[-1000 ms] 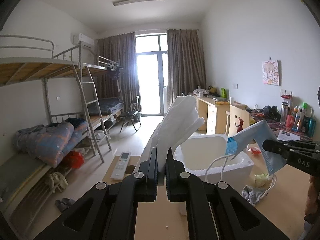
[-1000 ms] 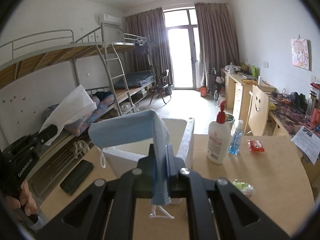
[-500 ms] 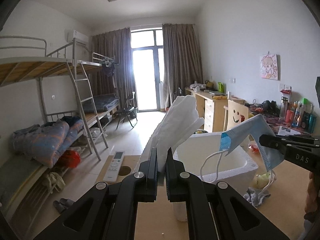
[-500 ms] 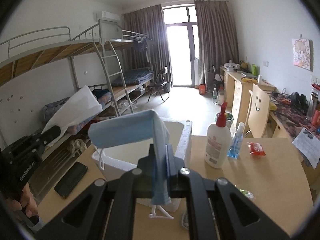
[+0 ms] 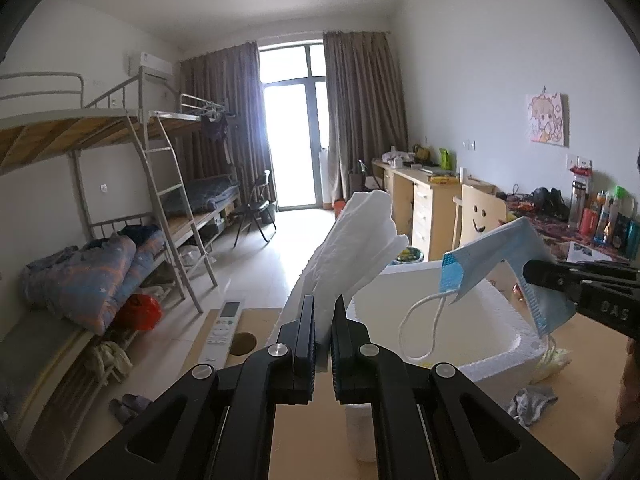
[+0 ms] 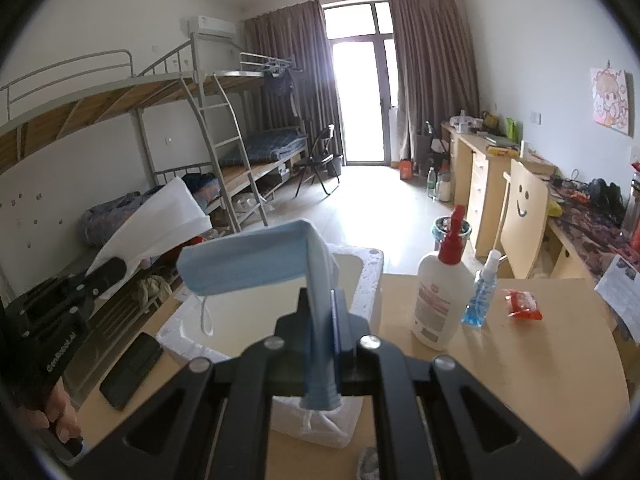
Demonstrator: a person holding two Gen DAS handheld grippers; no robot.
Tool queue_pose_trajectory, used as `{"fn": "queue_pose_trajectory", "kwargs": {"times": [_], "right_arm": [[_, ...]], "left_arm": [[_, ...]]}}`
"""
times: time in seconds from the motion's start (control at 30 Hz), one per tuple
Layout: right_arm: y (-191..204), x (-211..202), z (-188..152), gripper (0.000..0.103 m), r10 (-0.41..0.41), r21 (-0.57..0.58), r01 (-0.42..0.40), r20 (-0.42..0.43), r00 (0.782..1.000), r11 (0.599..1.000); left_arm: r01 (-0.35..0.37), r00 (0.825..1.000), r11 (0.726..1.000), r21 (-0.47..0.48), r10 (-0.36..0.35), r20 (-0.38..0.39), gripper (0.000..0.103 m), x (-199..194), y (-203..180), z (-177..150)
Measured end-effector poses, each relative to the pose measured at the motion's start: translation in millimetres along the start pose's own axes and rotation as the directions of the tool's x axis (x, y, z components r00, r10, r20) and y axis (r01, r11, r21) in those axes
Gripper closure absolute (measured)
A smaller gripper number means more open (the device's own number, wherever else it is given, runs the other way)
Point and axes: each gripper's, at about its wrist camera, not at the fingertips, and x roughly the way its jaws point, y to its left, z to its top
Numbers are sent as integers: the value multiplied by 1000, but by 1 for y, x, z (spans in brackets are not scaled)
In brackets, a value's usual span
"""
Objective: Organize soft objects
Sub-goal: 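Lower the white mask into the box and open the left tool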
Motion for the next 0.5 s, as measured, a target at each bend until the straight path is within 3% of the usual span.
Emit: {"fn": "queue_pose_trajectory", "kwargs": {"times": [0.5], "right_arm": [[-42,-32,-3,92,-85,64,82,48,995,995]], "left_arm": [[124,991,992,20,-122,-62,97,33,-36,10]]}}
